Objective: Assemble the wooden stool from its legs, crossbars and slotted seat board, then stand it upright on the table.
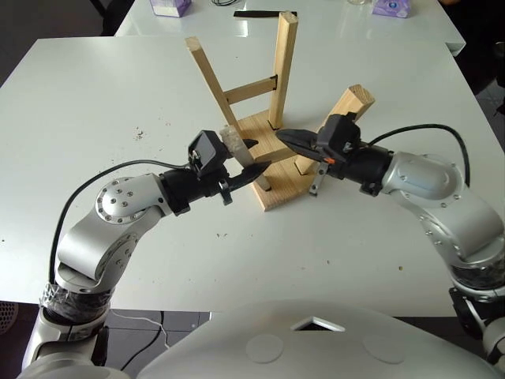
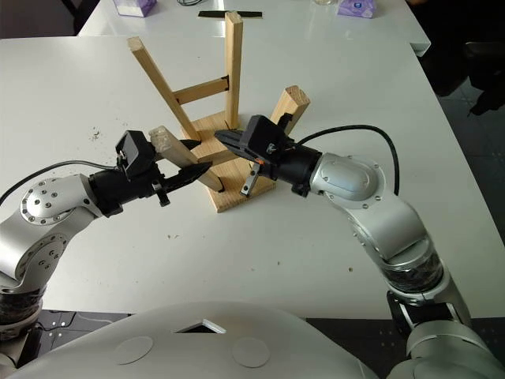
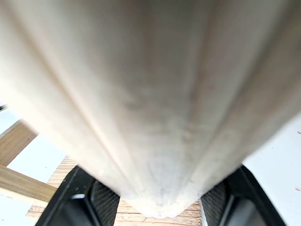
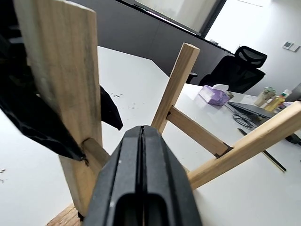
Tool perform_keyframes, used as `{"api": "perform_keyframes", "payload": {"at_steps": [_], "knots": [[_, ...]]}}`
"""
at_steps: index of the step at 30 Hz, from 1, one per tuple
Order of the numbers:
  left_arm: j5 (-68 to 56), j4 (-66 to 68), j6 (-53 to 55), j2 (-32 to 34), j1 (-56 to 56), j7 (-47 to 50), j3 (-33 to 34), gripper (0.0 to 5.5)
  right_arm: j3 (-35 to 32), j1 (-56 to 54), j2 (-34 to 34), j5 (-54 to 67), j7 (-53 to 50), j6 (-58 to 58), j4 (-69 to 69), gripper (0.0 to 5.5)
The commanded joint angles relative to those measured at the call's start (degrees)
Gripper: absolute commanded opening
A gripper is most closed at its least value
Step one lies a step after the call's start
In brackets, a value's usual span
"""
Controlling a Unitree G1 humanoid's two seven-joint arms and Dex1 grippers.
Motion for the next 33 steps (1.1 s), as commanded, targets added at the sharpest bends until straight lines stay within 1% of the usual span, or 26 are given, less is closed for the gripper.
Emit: {"api": "perform_keyframes", "payload": {"at_steps": [1, 4, 6, 10, 13, 15, 16, 20, 22, 24, 25, 27, 29, 30, 32, 33], "knots": [[0.45, 2.48, 4.66, 1.51, 1.58, -0.66, -1.77, 2.05, 5.34, 1.81, 0.77, -5.89, -0.19, -1.70, 1.62, 0.00], [0.16, 2.41, 5.05, 2.19, 1.51, -1.16, -1.22, 2.05, 8.72, 4.26, -2.67, -10.30, 2.36, -2.56, 2.43, 0.00], [-0.05, 1.98, 5.22, 2.67, 1.74, -1.39, -1.03, 2.05, 9.03, 3.30, -2.61, -11.50, 3.43, -2.57, 3.14, 0.00], [-0.60, 1.35, 5.37, 3.49, 1.97, -2.08, -1.19, 2.05, 7.29, 1.00, -0.06, -10.89, 3.66, -1.65, 2.57, 0.00], [-1.01, 1.30, 5.30, 4.30, 2.61, -2.67, -1.06, 2.05, 2.51, -0.64, 5.44, -6.33, 1.51, 0.27, 0.77, 0.00], [-1.36, 1.41, 5.27, 4.84, 2.85, -3.44, -1.00, 2.05, 1.42, -1.25, 6.84, -5.89, 1.00, 1.20, 0.53, 0.00], [-1.45, 1.54, 5.15, 5.13, 2.90, -3.94, -1.00, 2.05, 1.65, -0.75, 6.71, -6.47, 1.09, 1.13, 0.54, 0.00], [-1.56, 3.55, 4.80, 6.95, 1.73, -6.69, -0.92, 2.05, 5.81, 3.99, 0.39, -11.76, 4.63, -2.07, 1.69, 0.00], [-1.37, 4.47, 4.52, 7.83, 1.72, -7.76, -0.41, 2.05, 6.17, 5.12, -1.22, -12.65, 6.08, -2.95, 1.63, 0.00], [-1.11, 5.31, 4.06, 8.39, 1.84, -8.63, -0.05, 2.05, 5.65, 4.96, -1.44, -12.66, 6.92, -3.54, 1.73, 0.00], [-0.86, 5.71, 3.80, 8.54, 1.84, -8.99, -0.16, 2.05, 4.42, 4.39, -0.42, -11.55, 6.82, -3.31, 1.54, 0.00], [-0.64, 6.32, 3.21, 8.74, 1.83, -9.85, -0.59, 2.05, -1.43, 1.83, 4.54, -4.04, 6.22, -1.62, 0.00, 0.00], [-0.34, 6.88, 2.51, 9.05, 2.00, -10.61, -0.87, 2.05, -11.63, -3.08, 10.38, 9.39, 3.75, 3.68, -0.78, 0.00], [-0.06, 7.20, 2.08, 9.26, 2.04, -11.04, -1.00, 2.05, -16.97, -6.10, 11.93, 15.90, 2.13, 6.29, 0.08, 0.00], [0.26, 8.13, 1.06, 9.52, 1.94, -12.06, -1.02, 2.05, -27.28, -11.96, 11.78, 26.70, -0.63, 9.24, 4.48, 0.00], [0.45, 8.78, 0.24, 9.56, 2.05, -12.64, -0.90, 2.05, -31.25, -14.05, 10.82, 29.46, -1.49, 9.77, 7.39, 0.00]]}}
